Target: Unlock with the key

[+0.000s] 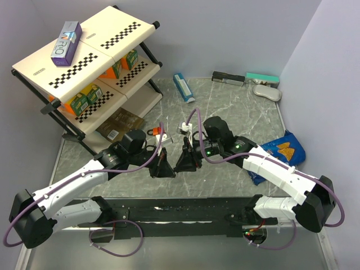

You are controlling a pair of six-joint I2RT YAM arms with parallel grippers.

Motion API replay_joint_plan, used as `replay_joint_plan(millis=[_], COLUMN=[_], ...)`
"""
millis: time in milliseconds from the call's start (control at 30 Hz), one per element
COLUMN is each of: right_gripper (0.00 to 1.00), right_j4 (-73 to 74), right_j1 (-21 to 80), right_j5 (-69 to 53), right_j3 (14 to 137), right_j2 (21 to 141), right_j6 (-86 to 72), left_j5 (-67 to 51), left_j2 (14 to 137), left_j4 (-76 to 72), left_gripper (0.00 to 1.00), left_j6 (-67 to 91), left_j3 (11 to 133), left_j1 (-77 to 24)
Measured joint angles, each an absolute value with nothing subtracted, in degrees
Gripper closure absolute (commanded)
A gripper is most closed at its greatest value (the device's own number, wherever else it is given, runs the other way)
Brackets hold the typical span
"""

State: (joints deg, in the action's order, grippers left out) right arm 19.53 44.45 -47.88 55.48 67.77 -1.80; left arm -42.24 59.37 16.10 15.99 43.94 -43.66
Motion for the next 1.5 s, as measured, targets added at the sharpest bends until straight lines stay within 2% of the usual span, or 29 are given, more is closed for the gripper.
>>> replay_joint_plan(millis=[267,433,467,500,700,800,833,933,1033,1300,1500], right_gripper=[0.62,0.84,0.95,1.00,1.00,1.00,1.00,1.00,1.00,1.00,1.00], right_j4=[20.4,20.6,20.6,20.6,19.4,17.4,16.5,11.9,7.3,-6.9,-18.4], right_j1=[44.4,44.5,44.5,44.5,44.5,44.5,44.4,43.8,42.7,41.2,40.8], right_j5=[-48.7,-48.4,-48.4,-48.4,-47.6,-46.5,-46.3,-45.4,-44.6,-43.9,-42.9], right_j3=[55.5,55.5,55.4,55.4,54.5,53.3,52.7,50.2,46.9,39.5,35.0], right_j2=[69.1,69.5,69.5,69.5,69.5,69.2,69.1,68.5,67.2,61.7,59.2], right_j6=[-1.5,-1.2,-1.1,-1.1,-2.3,-4.1,-5.1,-8.3,-11.7,-20.2,-26.1], left_j5=[-42.3,-43.0,-43.3,-43.3,-43.3,-42.2,-41.9,-40.7,-40.1,-38.5,-37.1], left_j2=[59.4,59.4,59.4,59.4,59.4,58.9,58.7,57.5,56.0,51.5,49.0], left_j4=[15.4,14.9,14.9,14.9,14.9,14.0,13.8,12.1,9.8,1.7,-7.7], left_gripper=[0.99,0.99,0.99,0.99,0.99,0.83,0.68,0.43,0.28,0.28,0.40], left_j6=[16.0,16.3,16.3,16.3,16.4,17.1,17.4,18.9,20.7,26.3,34.4], left_j3=[43.9,43.9,43.9,43.9,43.3,42.3,42.0,40.8,40.1,36.2,30.5], left_j1=[-43.7,-43.7,-43.6,-43.6,-43.6,-43.5,-43.4,-43.1,-42.7,-38.6,-37.5])
